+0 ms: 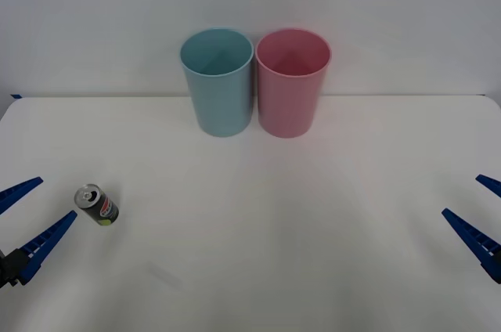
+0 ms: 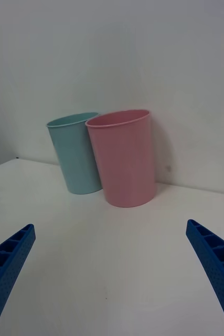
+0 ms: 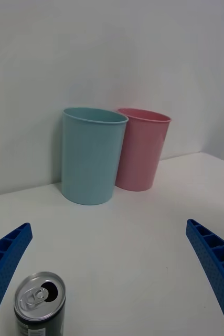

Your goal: Grasp the object on the table and drop it into the matching bin: aluminum can to the light blue bin, PET bottle to the pink bin.

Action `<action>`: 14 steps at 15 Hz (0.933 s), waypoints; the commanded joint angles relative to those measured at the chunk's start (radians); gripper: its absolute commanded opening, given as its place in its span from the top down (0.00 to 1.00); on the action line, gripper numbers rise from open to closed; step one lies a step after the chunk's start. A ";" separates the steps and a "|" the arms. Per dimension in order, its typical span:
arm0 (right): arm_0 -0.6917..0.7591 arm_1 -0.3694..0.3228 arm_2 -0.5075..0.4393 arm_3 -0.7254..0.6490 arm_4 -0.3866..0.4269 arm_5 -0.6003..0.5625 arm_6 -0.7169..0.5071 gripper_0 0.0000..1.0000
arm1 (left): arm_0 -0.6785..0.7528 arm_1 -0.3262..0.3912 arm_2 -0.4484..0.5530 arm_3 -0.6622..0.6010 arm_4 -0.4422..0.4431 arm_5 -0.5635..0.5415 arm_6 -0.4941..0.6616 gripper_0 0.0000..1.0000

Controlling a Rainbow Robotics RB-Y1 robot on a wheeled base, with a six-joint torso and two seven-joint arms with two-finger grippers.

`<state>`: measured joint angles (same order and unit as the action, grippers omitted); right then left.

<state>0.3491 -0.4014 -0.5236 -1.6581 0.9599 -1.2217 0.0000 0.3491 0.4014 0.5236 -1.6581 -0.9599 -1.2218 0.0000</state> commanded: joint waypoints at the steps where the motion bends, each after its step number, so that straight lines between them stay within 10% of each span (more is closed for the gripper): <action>1: 0.000 0.000 0.000 0.000 0.000 0.000 0.000 0.00 | 0.000 0.000 0.000 0.000 0.000 0.000 0.000 0.00; 14: 0.000 0.000 0.000 0.000 0.000 0.000 0.000 0.00 | 0.096 -0.009 0.030 0.029 0.049 0.123 -0.025 0.00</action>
<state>0.3491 -0.4014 -0.5236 -1.6582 0.9599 -1.2217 0.0000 0.4354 0.3926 0.5544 -1.6292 -0.9121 -1.1178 -0.0188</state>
